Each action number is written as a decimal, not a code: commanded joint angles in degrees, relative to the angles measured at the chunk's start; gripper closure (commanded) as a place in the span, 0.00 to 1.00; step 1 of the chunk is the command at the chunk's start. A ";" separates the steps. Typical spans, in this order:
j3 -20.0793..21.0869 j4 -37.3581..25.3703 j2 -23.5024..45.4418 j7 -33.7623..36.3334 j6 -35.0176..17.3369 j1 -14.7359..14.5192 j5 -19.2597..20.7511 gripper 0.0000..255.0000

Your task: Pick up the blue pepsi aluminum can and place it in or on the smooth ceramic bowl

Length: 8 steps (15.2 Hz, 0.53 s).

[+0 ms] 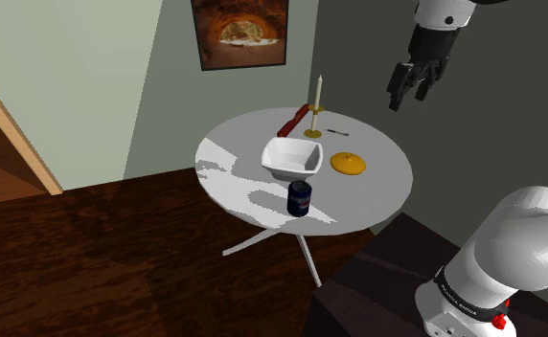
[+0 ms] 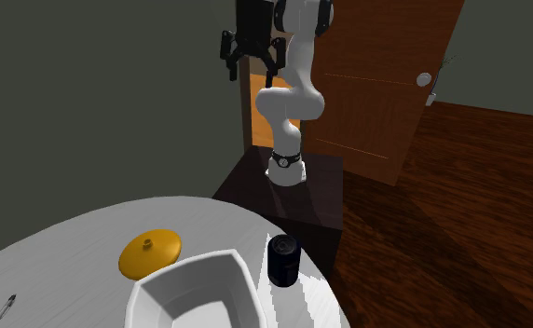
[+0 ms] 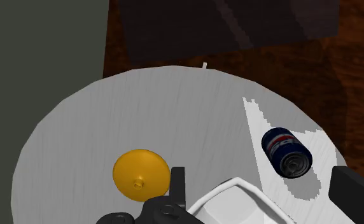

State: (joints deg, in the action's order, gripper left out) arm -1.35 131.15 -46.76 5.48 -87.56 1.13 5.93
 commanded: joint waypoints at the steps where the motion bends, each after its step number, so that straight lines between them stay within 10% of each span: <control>1: 0.00 0.00 0.00 0.00 0.00 0.00 0.00 0.00; 8: 2.28 6.03 7.16 4.77 -12.17 -0.95 -2.66 0.00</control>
State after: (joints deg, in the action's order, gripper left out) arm 0.44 136.65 -40.79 9.40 -98.02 0.39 3.75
